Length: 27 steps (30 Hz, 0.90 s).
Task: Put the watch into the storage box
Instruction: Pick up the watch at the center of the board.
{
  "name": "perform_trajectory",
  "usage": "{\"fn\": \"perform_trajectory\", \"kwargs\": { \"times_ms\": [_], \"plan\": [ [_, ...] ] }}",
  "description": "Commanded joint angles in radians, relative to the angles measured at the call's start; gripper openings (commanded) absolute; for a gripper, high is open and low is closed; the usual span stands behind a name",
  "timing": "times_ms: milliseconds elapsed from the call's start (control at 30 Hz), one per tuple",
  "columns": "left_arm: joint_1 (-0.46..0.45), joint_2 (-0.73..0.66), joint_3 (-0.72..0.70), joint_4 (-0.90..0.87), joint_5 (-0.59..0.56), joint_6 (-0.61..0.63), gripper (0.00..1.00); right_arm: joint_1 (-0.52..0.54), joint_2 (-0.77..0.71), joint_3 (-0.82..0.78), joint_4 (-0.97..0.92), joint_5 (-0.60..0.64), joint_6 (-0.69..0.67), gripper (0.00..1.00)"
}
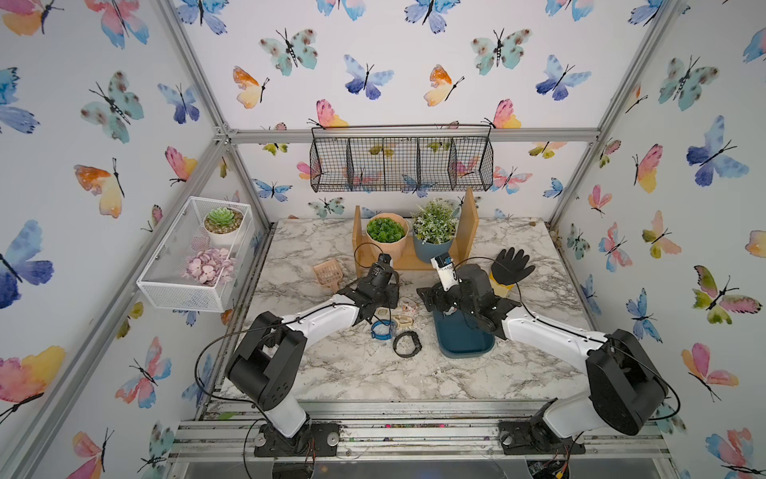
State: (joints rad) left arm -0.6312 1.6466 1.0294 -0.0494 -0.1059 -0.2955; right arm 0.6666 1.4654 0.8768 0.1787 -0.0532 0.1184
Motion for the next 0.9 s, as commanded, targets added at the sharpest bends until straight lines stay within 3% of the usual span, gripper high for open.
{"fn": "perform_trajectory", "kwargs": {
  "times_ms": [0, 100, 233, 700, 867],
  "plan": [
    [0.004, 0.011, 0.020, -0.035, -0.047, 0.000, 0.30, -0.005, -0.036, -0.015, -0.026, 0.022, -0.009, 0.93],
    [0.017, 0.023, 0.005, -0.046, -0.084, -0.025, 0.46, -0.007, -0.034, -0.015, -0.034, 0.020, -0.014, 0.93],
    [0.048, 0.042, -0.013, -0.047, -0.089, -0.054, 0.54, -0.007, -0.019, -0.015, -0.035, 0.006, -0.016, 0.93],
    [0.094, 0.163, 0.007, -0.071, -0.070, -0.062, 0.43, -0.007, 0.010, -0.018, -0.036, -0.010, -0.014, 0.93],
    [0.094, 0.179, -0.009, -0.063, -0.067, -0.068, 0.32, -0.007, 0.016, -0.018, -0.033, -0.012, -0.015, 0.93]
  ]
}}
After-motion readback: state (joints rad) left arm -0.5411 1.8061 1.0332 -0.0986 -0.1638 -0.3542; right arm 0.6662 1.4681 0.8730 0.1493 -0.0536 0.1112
